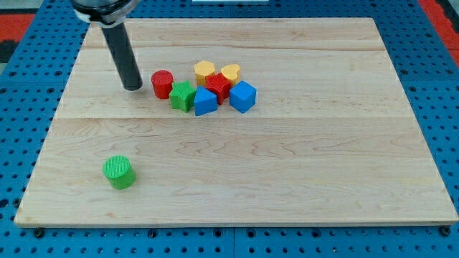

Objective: Slide the green circle towards center of the board

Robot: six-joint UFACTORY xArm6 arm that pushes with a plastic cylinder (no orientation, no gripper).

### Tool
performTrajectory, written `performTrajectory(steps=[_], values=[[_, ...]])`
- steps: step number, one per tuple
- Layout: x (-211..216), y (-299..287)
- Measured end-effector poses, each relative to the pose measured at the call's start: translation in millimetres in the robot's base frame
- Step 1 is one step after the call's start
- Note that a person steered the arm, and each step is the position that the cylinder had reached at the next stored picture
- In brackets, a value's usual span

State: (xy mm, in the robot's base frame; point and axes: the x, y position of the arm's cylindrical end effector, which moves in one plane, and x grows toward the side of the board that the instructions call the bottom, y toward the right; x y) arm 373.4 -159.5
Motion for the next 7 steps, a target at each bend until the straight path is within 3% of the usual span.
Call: performTrajectory(steps=[2, 3, 4, 5, 7], values=[[0.0, 45.0], [25.5, -35.1], [105.9, -114.4], [176.4, -103.6], [176.6, 54.5]])
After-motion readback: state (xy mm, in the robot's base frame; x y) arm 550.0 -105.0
